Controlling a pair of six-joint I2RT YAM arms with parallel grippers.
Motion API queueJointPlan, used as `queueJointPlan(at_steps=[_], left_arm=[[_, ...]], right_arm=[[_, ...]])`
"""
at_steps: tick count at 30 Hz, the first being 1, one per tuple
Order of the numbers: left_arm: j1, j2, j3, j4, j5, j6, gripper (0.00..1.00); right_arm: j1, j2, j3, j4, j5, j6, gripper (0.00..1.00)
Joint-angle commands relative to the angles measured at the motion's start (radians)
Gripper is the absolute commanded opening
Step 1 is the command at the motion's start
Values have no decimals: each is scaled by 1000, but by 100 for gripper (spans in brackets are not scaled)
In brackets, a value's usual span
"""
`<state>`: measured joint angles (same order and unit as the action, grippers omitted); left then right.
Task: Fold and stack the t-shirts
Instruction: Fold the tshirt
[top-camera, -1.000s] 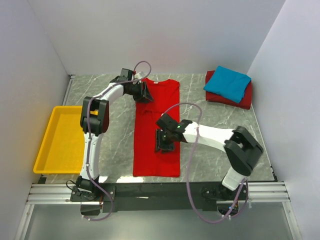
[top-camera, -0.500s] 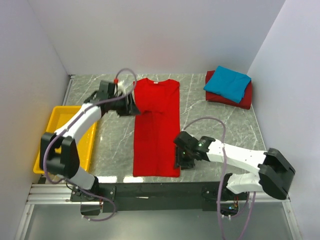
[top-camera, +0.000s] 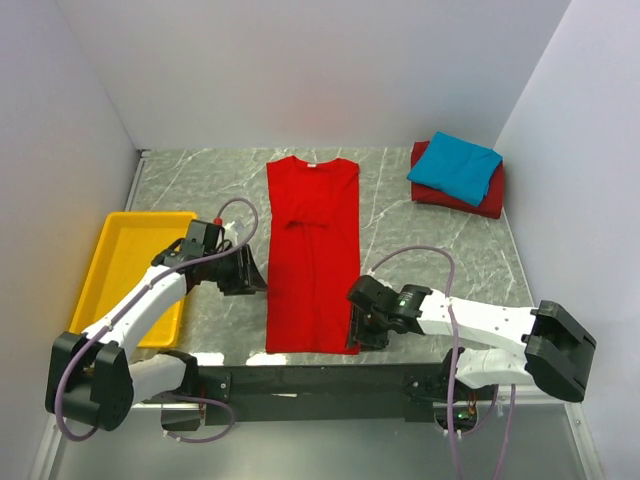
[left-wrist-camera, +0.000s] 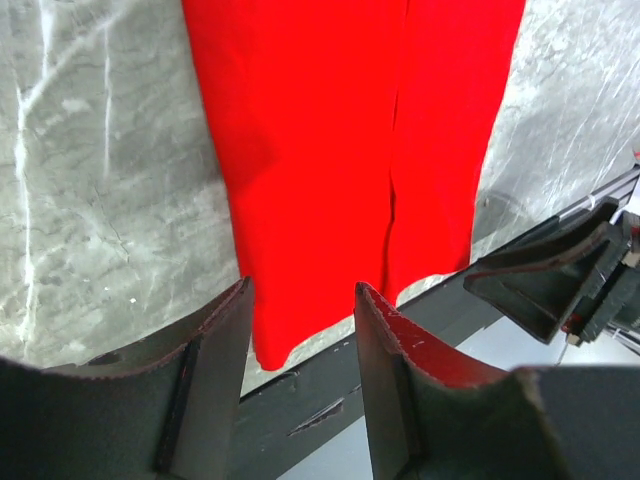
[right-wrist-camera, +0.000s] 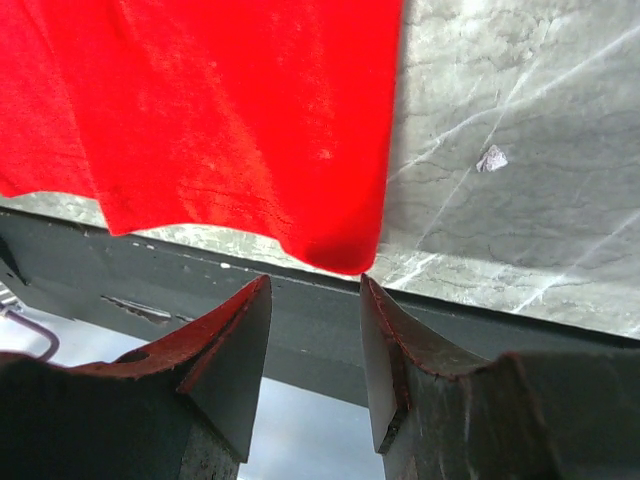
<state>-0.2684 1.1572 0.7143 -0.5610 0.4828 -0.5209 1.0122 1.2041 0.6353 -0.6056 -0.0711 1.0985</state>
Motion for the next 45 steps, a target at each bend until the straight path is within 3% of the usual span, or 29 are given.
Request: queueJointPlan(at_steps=[1,11,17,23,29,39,45], left_arm=[[-17,-30,7,-25,-24,-21,51],[-80,-16,-10,-53,-98,-82,51],[-149,-13,-33,-33,-125,-145,51],[-212,-8,-61,-19,-150,-208,50],[-264,-34,-117,-25,-191,-287,48],[-296,-56,-177,-27,-211,-347,44],[-330,-45,-200,-11,-210,-383,35]], right_arm=[[12,17,-14,47,17,41,48],[16,52,-17,4,62,67,48],[16,38,-89,66,47,89,45],[16,40,-114,86,31,75,24],[16,38,-109,89,31,60,10],[16,78,-83,81,28,27,4],[16,78,-83,84,30,29,4]])
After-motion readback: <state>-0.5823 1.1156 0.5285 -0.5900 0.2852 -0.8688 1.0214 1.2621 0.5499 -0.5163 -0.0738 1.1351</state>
